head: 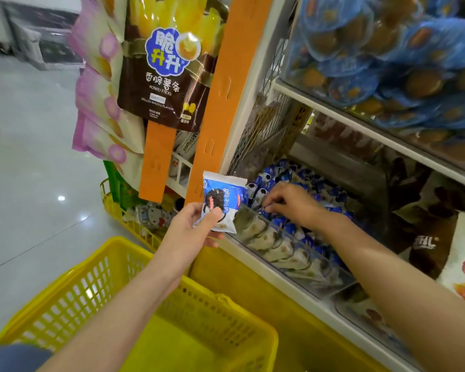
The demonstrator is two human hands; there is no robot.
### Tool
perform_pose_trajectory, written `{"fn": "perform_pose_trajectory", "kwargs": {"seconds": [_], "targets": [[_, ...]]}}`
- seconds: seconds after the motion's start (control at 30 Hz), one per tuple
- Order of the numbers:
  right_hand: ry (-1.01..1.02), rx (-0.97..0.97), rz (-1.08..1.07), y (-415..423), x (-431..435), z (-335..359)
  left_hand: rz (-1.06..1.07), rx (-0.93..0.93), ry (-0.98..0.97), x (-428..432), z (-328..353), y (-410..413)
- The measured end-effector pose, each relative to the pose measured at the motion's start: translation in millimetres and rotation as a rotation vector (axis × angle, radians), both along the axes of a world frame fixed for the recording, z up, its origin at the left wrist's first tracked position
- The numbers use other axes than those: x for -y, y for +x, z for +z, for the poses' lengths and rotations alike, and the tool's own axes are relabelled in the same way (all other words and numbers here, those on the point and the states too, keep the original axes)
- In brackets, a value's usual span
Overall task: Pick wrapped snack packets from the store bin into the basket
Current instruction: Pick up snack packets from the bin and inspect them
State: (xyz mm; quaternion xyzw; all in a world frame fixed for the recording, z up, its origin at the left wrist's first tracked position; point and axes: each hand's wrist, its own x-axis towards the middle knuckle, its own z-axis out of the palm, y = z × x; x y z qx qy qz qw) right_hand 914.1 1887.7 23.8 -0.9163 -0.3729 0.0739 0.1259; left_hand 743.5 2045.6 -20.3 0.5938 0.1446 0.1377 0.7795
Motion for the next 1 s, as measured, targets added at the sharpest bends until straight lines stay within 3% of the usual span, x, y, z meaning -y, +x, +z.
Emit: {"fn": "perform_pose_trajectory", "kwargs": {"seconds": [0.1,0.33,0.5,0.63,0.8,0.87,1.0], "targets": [[0.093,0.122,-0.037,-4,-1,6,-0.016,0.003,-0.031,-2,0,3],[0.631,0.316,0.031,-70,13,43,-0.075,0.007,-0.341,5,12,0],[0.577,0.292,0.213,-123,21,30,-0.334,-0.084,-0.559,14,16,-19],[0.532,0.068,0.162,-141,25,11,-0.377,-0.167,-0.383,26,13,-36],[0.658,-0.48,-0.233,-151,27,6,-0.269,-0.175,-0.02,29,11,-47],[0.575,-0.508,-0.296,-152,22,7,-0.25,-0.155,0.159,32,12,-50],[0.573,-0.459,-0.267,-153,9,8,-0.307,-0.156,0.212,33,11,-55]]}}
